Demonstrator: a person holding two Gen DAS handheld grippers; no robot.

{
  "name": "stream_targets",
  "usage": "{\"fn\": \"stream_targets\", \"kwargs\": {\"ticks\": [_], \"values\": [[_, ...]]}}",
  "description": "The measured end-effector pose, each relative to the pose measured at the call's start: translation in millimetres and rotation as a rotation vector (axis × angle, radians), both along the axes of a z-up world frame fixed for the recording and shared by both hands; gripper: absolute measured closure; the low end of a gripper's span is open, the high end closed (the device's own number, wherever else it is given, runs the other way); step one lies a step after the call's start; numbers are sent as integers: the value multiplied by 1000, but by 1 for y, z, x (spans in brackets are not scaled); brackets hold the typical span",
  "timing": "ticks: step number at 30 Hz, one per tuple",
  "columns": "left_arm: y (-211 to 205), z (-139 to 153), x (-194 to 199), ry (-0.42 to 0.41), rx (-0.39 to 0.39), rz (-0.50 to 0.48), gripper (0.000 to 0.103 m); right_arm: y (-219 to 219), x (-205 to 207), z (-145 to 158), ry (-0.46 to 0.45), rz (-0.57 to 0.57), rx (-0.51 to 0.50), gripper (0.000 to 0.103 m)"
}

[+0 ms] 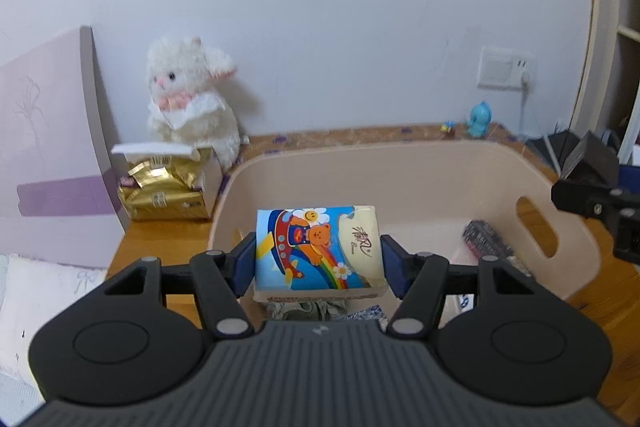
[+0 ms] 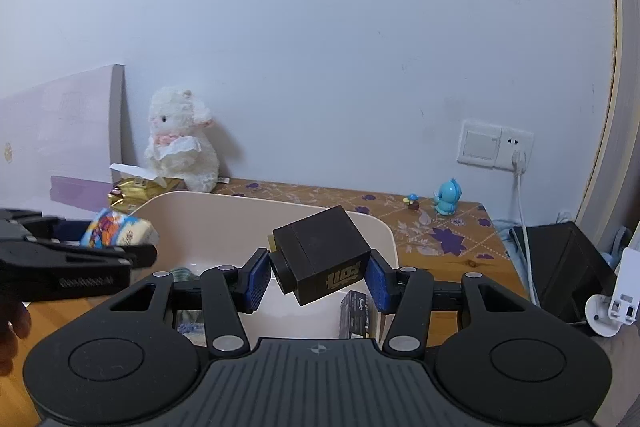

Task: Organize objects
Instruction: 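Carry both held items up and over the beige basket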

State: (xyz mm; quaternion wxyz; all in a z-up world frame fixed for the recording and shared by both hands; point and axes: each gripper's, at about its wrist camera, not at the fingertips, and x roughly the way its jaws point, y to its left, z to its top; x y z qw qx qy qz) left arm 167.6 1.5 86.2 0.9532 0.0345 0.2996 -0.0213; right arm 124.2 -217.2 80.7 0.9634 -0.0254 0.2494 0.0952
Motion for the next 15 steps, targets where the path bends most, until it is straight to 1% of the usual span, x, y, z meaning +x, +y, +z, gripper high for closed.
{"fn": "stream_targets", "kwargs": {"ticks": [4, 7, 8, 11, 14, 15], "values": [[-6, -16, 20, 71, 5, 17, 38, 3, 25, -19, 62, -7, -58, 55], [-13, -26, 30, 117, 35, 22, 38, 5, 37, -34, 100, -14, -104, 55], [-15, -29, 32, 133, 48, 23, 38, 6, 40, -39, 115, 12, -111, 55], [-18, -36, 36, 165, 51, 18, 38, 8, 48, -50, 157, 41, -112, 55], [-18, -39, 35, 180, 43, 20, 37, 8, 51, -56, 202, 28, -119, 55], [-17, -39, 34, 177, 35, 25, 37, 9, 50, -56, 195, 32, -126, 55]]}}
